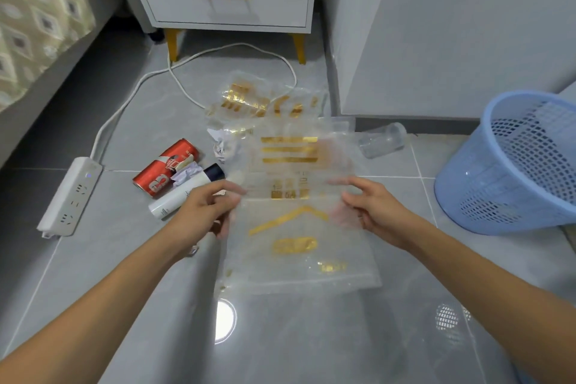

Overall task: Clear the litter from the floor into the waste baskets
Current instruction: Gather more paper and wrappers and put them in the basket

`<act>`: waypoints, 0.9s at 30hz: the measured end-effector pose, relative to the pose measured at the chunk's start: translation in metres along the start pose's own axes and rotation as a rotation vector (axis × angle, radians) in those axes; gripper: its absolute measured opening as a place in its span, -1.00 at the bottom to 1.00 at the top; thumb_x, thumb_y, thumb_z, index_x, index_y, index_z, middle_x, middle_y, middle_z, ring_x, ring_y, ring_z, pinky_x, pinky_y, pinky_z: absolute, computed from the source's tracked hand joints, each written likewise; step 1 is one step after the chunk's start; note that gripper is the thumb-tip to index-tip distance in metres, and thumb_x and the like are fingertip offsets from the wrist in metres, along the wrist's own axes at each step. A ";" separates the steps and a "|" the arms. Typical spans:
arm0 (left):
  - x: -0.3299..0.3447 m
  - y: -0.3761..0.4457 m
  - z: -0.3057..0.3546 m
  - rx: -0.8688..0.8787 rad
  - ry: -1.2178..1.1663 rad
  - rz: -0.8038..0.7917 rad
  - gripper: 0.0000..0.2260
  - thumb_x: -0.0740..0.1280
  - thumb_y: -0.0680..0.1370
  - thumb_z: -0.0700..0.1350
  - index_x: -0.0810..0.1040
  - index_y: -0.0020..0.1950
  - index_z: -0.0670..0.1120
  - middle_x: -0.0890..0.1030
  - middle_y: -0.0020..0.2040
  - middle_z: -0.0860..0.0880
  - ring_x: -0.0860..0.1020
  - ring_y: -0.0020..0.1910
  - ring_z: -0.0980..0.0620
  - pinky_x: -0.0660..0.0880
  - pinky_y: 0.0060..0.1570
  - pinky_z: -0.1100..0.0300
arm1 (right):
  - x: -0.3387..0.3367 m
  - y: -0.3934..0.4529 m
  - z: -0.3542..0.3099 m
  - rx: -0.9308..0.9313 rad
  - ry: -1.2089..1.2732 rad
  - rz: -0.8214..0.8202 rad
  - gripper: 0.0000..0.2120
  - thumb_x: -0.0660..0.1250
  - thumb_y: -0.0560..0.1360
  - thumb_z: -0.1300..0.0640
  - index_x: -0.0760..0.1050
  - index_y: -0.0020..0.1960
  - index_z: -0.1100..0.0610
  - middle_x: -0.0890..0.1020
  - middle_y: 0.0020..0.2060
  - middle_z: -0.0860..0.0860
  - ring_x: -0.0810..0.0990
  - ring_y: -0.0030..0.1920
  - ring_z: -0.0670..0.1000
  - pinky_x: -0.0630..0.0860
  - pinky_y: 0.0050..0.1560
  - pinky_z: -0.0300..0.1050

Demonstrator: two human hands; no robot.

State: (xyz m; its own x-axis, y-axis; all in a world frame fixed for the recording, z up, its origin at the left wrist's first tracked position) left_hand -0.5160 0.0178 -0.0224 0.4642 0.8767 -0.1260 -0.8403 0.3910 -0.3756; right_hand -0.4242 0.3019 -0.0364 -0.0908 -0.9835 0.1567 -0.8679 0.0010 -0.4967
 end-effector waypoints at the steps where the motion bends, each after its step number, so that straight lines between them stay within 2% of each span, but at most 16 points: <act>1: 0.002 -0.001 0.003 0.005 -0.030 -0.013 -0.83 0.28 0.68 -0.19 0.67 0.07 -0.07 0.53 -0.34 -0.16 0.46 -0.46 -0.05 0.42 -0.44 0.19 | 0.000 0.000 -0.002 -0.005 0.073 -0.001 -0.68 0.17 0.68 0.34 0.60 0.30 0.13 0.71 -0.16 0.22 0.74 -0.18 0.11 0.69 -0.16 -0.06; 4: 0.005 -0.004 0.007 -0.026 -0.187 -0.006 -0.79 0.24 0.67 -0.26 0.65 -0.01 -0.10 0.61 -0.28 -0.04 0.53 -0.34 -0.02 0.50 -0.41 0.23 | -0.001 -0.001 -0.004 -0.008 0.278 0.018 -0.63 0.10 0.61 0.38 0.68 0.12 0.26 0.72 -0.06 0.25 0.74 -0.09 0.16 0.70 -0.04 -0.01; 6: 0.006 -0.006 0.006 -0.072 -0.290 -0.035 -0.75 0.17 0.63 -0.33 0.64 0.03 -0.16 0.68 -0.12 -0.08 0.58 -0.19 -0.08 0.54 -0.32 0.18 | -0.001 -0.002 -0.006 0.011 0.321 -0.006 -0.59 0.08 0.60 0.25 0.72 0.02 0.31 0.71 0.02 0.28 0.71 0.00 0.20 0.65 0.13 0.06; 7: 0.007 -0.006 0.008 -0.084 -0.341 -0.065 -0.71 0.13 0.60 -0.29 0.65 0.06 -0.16 0.68 -0.01 -0.11 0.59 -0.09 -0.11 0.55 -0.21 0.12 | 0.001 -0.003 -0.008 0.029 0.296 -0.027 -0.58 0.11 0.62 0.15 0.71 0.00 0.33 0.70 0.04 0.27 0.70 0.00 0.18 0.62 0.14 0.03; 9: 0.008 -0.007 0.013 -0.091 -0.394 -0.116 -0.70 0.15 0.59 -0.14 0.67 0.10 -0.13 0.65 0.12 -0.15 0.56 0.05 -0.20 0.48 0.04 -0.06 | 0.001 -0.004 -0.014 0.025 0.112 -0.033 -0.60 0.26 0.62 0.00 0.66 -0.04 0.33 0.68 -0.11 0.21 0.69 -0.16 0.06 0.63 -0.11 -0.11; 10: 0.009 -0.007 0.016 -0.086 -0.352 -0.129 -0.74 0.22 0.58 -0.09 0.67 0.12 -0.09 0.64 0.14 -0.14 0.56 0.08 -0.21 0.44 0.11 -0.14 | -0.002 -0.004 -0.019 -0.003 -0.037 -0.010 -0.71 0.38 0.56 0.02 0.60 -0.06 0.27 0.64 -0.21 0.16 0.65 -0.24 0.01 0.59 -0.23 -0.17; 11: 0.009 -0.007 0.022 -0.063 -0.257 -0.131 -0.78 0.31 0.57 -0.09 0.65 0.16 -0.05 0.64 0.14 -0.12 0.57 0.07 -0.20 0.42 0.10 -0.18 | -0.002 -0.004 -0.025 -0.034 -0.183 -0.008 -0.78 0.48 0.49 0.08 0.52 -0.04 0.20 0.60 -0.26 0.13 0.62 -0.28 0.00 0.55 -0.26 -0.20; 13: 0.010 -0.005 0.038 0.013 -0.032 -0.111 -0.70 0.43 0.56 -0.23 0.61 0.24 0.05 0.62 0.15 -0.14 0.60 0.00 -0.16 0.46 0.02 -0.15 | 0.004 -0.002 -0.028 -0.037 -0.430 -0.088 -0.62 0.58 0.43 0.21 0.42 0.07 0.13 0.63 -0.29 0.14 0.63 -0.25 0.03 0.57 -0.17 -0.11; 14: 0.013 -0.004 0.047 0.058 0.024 -0.119 -0.62 0.44 0.55 -0.27 0.58 0.29 0.09 0.58 0.15 -0.19 0.59 -0.03 -0.15 0.48 -0.02 -0.11 | 0.012 -0.003 -0.027 -0.004 -0.526 -0.155 -0.57 0.59 0.42 0.21 0.44 0.16 0.08 0.67 -0.26 0.14 0.66 -0.21 0.04 0.57 -0.09 -0.04; 16: 0.024 -0.006 0.067 0.135 0.040 -0.167 -0.51 0.46 0.54 -0.30 0.54 0.36 0.14 0.54 0.11 -0.25 0.55 -0.07 -0.13 0.53 -0.04 -0.03 | 0.033 -0.010 -0.021 0.085 -0.621 -0.288 -0.52 0.58 0.44 0.15 0.51 0.29 -0.04 0.73 -0.18 0.14 0.69 -0.15 0.04 0.56 -0.07 -0.05; 19: 0.041 -0.006 0.084 0.205 0.104 -0.203 -0.44 0.50 0.52 -0.25 0.50 0.41 0.20 0.57 0.09 -0.22 0.56 -0.09 -0.16 0.60 0.03 -0.06 | 0.061 -0.016 -0.019 0.092 -0.597 -0.381 -0.69 0.52 0.51 0.09 0.62 0.24 0.06 0.72 0.00 0.23 0.73 -0.07 0.13 0.61 -0.14 -0.05; 21: 0.040 -0.003 0.091 0.251 0.243 -0.128 -0.45 0.49 0.54 -0.10 0.43 0.47 0.23 0.61 0.09 -0.07 0.63 -0.03 -0.11 0.61 0.08 -0.04 | 0.062 -0.014 -0.019 0.051 -0.526 -0.336 -0.73 0.51 0.52 0.08 0.65 0.19 0.11 0.71 0.08 0.23 0.72 0.06 0.26 0.64 0.02 0.16; 23: 0.018 -0.003 0.094 0.272 0.351 0.062 -0.43 0.43 0.57 0.08 0.32 0.54 0.22 0.58 0.19 0.10 0.60 0.12 0.11 0.58 0.06 0.15 | 0.047 -0.009 -0.019 0.043 -0.390 -0.214 -0.67 0.55 0.47 0.03 0.65 0.19 0.08 0.66 0.16 0.28 0.66 0.16 0.35 0.55 0.21 0.34; 25: -0.003 -0.007 0.082 0.185 0.292 0.202 -0.39 0.39 0.58 0.16 0.25 0.58 0.15 0.55 0.22 0.13 0.57 0.16 0.17 0.56 0.05 0.16 | 0.029 -0.006 -0.021 0.020 -0.231 -0.090 -0.63 0.58 0.41 0.01 0.66 0.18 0.07 0.64 0.20 0.29 0.66 0.15 0.30 0.50 0.25 0.37; 27: 0.006 -0.010 0.052 -0.018 0.116 0.107 -0.36 0.42 0.53 0.23 0.33 0.54 0.07 0.60 0.19 0.04 0.62 0.12 0.04 0.63 0.05 -0.01 | 0.022 -0.007 -0.023 -0.008 -0.125 -0.030 -0.65 0.59 0.41 0.05 0.67 0.16 0.10 0.66 0.20 0.26 0.66 0.16 0.24 0.46 0.31 0.40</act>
State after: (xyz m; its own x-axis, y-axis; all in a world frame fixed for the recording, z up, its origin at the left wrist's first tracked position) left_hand -0.5197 0.0337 0.0283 0.4028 0.8742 -0.2712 -0.8820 0.2916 -0.3702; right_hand -0.4313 0.2847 -0.0097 -0.0040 -0.9980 0.0634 -0.8731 -0.0274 -0.4868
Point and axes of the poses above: each hand's wrist, its own y-axis towards the middle knuckle, its own x-axis out of the palm, z = x × y, the point moved 10 cm from there along y, towards the middle knuckle
